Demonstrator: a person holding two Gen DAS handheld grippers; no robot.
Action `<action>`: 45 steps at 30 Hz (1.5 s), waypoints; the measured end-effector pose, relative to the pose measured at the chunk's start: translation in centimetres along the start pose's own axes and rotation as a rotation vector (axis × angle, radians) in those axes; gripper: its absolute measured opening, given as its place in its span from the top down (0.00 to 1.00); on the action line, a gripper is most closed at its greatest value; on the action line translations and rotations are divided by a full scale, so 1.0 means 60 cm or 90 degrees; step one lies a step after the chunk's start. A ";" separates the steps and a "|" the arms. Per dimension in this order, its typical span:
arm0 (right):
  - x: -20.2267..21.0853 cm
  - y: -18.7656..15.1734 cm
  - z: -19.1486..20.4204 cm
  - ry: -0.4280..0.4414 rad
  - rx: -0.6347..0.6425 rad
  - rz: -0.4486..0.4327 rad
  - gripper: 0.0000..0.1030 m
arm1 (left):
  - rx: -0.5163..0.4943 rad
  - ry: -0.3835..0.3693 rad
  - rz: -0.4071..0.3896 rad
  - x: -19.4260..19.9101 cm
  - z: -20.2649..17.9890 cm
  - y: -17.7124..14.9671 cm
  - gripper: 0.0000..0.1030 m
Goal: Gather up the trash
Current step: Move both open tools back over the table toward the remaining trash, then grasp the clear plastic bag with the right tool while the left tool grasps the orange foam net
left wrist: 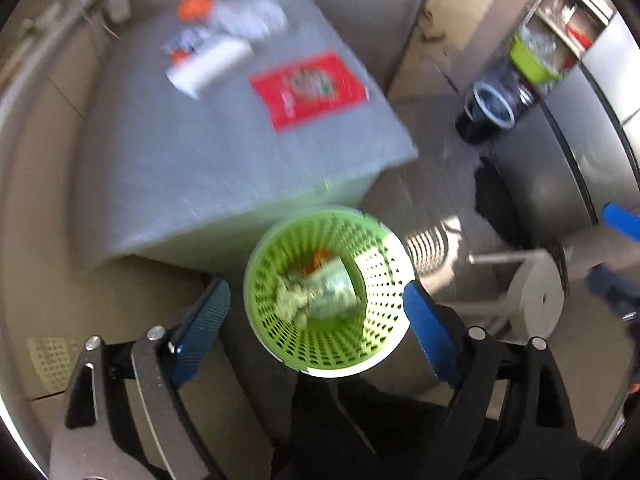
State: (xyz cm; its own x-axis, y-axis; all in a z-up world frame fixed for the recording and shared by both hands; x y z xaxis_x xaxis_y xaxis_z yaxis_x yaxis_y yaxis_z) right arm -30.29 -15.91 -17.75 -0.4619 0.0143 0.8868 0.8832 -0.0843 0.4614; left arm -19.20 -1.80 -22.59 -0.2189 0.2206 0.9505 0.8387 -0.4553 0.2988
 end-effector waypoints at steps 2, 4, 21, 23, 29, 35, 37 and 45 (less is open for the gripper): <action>0.006 0.011 0.002 0.003 0.008 -0.010 0.10 | 0.012 0.009 -0.021 0.034 0.002 0.013 0.14; 0.009 0.021 0.002 0.002 0.015 -0.014 0.08 | 0.032 0.026 -0.045 0.070 0.011 0.024 0.11; -0.105 0.251 0.058 0.023 0.030 -0.033 0.05 | 0.152 0.035 -0.106 0.084 0.210 0.248 0.08; -0.135 0.297 0.063 0.021 0.018 -0.030 0.05 | 0.154 0.025 -0.100 0.061 0.246 0.308 0.08; -0.245 0.450 0.069 -0.002 -0.006 -0.024 0.05 | 0.129 0.014 -0.091 -0.019 0.308 0.493 0.08; -0.369 0.559 0.076 -0.007 0.000 0.006 0.05 | 0.125 0.006 -0.088 -0.137 0.352 0.654 0.08; -0.407 0.582 0.075 -0.001 0.003 0.019 0.05 | 0.127 0.013 -0.084 -0.181 0.364 0.696 0.08; -0.523 0.622 0.059 0.007 -0.006 0.063 0.05 | 0.156 0.005 -0.015 -0.327 0.371 0.764 0.08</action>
State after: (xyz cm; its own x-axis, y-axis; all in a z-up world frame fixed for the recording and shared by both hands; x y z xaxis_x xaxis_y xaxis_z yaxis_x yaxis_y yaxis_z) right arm 17.45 -15.97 -28.25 -0.3731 -0.0053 0.9278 0.9238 -0.0946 0.3709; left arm 34.67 -7.83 -29.45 -0.2435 0.2217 0.9442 0.9287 -0.2275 0.2929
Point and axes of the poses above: each gripper's, at about its wrist camera, not at the fingertips, and x roughly against the way its jaws point, z to its left, y to its top, the point moved 9 cm from there along -x, roughly the way its jaws point, and after that the axes turned 3 degrees about x, right-handed, at the moved point
